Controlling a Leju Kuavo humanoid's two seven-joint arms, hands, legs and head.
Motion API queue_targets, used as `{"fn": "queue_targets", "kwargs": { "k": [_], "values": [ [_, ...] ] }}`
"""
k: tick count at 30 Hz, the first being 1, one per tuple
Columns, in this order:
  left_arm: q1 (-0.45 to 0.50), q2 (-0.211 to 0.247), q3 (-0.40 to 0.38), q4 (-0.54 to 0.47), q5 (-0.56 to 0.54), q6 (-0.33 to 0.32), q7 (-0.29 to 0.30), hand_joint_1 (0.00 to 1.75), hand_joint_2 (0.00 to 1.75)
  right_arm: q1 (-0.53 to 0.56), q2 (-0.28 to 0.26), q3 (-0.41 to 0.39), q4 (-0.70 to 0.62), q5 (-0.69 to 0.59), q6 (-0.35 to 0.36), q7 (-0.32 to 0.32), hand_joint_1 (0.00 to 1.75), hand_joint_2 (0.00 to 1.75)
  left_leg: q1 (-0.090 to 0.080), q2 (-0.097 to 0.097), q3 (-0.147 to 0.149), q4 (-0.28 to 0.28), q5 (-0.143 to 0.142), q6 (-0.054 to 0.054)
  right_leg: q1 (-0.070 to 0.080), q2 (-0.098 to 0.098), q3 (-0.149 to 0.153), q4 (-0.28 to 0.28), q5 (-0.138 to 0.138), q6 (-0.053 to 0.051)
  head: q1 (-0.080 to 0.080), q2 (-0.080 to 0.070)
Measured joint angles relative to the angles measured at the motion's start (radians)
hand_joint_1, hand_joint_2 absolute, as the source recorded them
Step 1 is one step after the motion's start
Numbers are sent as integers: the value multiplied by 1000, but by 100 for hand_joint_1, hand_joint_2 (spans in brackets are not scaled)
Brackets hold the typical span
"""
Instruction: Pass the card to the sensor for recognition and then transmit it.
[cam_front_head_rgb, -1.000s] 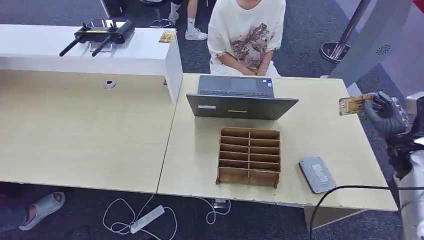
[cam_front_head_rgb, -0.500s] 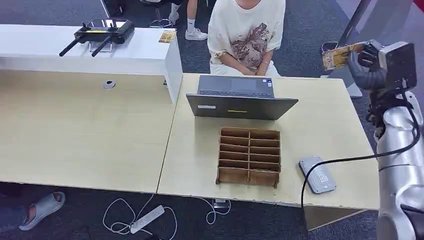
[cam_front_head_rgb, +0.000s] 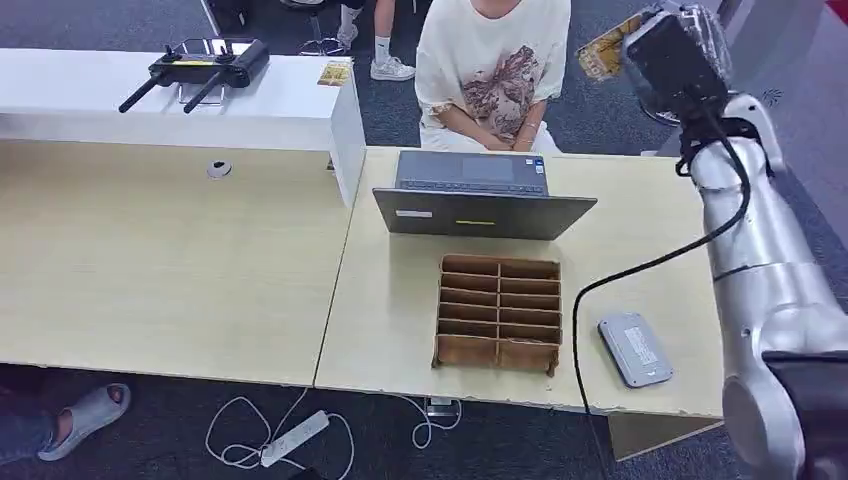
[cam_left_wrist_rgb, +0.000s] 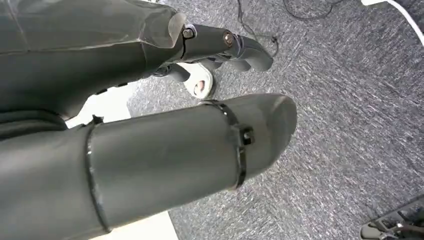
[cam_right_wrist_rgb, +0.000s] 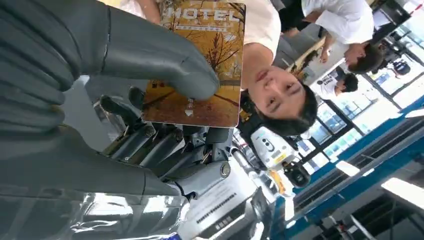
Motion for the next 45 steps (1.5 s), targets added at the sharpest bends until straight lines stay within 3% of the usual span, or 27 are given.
{"fn": "queue_targets", "kwargs": {
  "k": [11,22,45],
  "values": [
    [1,0,0,0,0,-2,-1,0,0,-147,105,156,194,235,-67,124,175,175,0,0,0,0,0,0,0,0,0,0,0,0,0,0],
    [2,1,0,0,6,-6,-6,0,0,-230,193,268,334,374,-47,260,175,175,0,0,0,0,0,-1,0,0,0,0,0,0,0,0],
    [1,1,0,0,27,-27,2,0,0,-235,217,302,407,413,-3,288,175,175,0,0,0,0,1,0,0,1,0,0,1,0,0,0]
  ]
}}
